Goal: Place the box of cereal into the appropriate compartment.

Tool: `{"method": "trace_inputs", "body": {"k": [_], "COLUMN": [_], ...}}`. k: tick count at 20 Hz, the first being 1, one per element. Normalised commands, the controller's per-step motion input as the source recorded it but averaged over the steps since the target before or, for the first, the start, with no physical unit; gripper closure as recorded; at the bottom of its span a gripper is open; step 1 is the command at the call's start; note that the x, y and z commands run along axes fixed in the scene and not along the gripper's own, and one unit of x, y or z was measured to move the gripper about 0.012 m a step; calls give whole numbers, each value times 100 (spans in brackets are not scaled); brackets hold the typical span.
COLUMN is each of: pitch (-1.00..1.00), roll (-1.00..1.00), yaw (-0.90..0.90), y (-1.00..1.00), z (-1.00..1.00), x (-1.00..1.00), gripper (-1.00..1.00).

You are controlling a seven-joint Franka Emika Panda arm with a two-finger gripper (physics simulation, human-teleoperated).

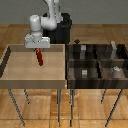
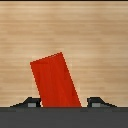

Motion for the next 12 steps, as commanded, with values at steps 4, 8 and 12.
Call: {"method": "trace_inputs", "body": {"k": [4,8,12], "pitch": [0,0,0], "roll": [0,0,0], "yaw": [0,0,0], "y": [0,0,0], "z": [0,25,75], "x": [0,0,0], "gripper": [100,100,100]}}
